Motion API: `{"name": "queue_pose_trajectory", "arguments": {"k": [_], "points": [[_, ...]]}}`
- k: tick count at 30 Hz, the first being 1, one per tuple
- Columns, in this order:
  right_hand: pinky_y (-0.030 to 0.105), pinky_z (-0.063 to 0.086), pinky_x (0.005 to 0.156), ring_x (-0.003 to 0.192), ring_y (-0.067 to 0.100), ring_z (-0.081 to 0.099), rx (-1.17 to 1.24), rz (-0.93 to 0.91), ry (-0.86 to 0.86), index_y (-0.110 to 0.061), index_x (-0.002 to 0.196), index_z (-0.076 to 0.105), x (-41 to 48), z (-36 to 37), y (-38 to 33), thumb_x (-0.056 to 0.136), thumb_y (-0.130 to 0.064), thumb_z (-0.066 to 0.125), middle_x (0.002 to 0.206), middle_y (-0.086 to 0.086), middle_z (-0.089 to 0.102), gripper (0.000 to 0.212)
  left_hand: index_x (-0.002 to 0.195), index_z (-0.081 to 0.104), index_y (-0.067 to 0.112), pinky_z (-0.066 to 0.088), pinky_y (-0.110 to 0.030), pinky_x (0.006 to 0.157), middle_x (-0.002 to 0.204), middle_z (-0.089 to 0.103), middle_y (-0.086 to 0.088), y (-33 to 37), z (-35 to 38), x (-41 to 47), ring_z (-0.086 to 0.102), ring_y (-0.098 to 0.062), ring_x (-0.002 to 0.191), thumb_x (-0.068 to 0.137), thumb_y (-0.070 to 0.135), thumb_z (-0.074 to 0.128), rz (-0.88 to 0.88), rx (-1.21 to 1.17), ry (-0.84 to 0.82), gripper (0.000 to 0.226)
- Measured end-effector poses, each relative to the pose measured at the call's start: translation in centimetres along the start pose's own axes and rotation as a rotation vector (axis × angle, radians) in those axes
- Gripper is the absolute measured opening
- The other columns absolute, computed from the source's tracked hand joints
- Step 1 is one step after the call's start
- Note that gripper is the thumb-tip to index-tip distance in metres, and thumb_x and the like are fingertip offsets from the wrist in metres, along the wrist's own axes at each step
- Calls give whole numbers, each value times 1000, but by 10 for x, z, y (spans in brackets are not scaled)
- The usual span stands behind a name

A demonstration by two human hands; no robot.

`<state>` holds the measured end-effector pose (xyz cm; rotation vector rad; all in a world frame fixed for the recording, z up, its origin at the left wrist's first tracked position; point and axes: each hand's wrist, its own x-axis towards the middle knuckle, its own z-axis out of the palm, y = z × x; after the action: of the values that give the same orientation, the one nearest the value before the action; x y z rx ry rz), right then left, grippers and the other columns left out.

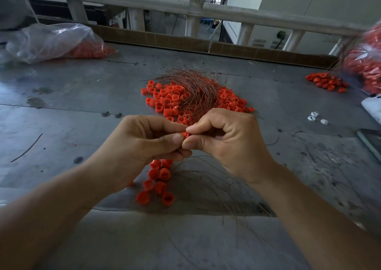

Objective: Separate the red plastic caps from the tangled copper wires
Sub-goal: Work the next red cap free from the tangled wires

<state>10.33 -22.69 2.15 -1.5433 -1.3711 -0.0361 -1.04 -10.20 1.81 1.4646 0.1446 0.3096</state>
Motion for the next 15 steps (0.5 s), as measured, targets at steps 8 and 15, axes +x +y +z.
{"name": "queue_pose_trajectory", "arguments": {"k": [8,15], "points": [[14,46,76,81,7,58,-28,61,-207,-10,105,66,2,-4,-1,76,-21,65,86,1,62,32,93,70,13,54,-21,54,73,69,-17,1,-8,0,69,-22,63,40,33,91,-77,-150,-78,61],[8,37,70,74,-6,45,-81,62,-242,-5,90,65,2,-2,-5,86,-24,58,80,-16,44,20,107,62,17,54,-23,57,74,70,-16,3,0,-2,70,-25,66,49,44,85,9,-85,-76,68]]}}
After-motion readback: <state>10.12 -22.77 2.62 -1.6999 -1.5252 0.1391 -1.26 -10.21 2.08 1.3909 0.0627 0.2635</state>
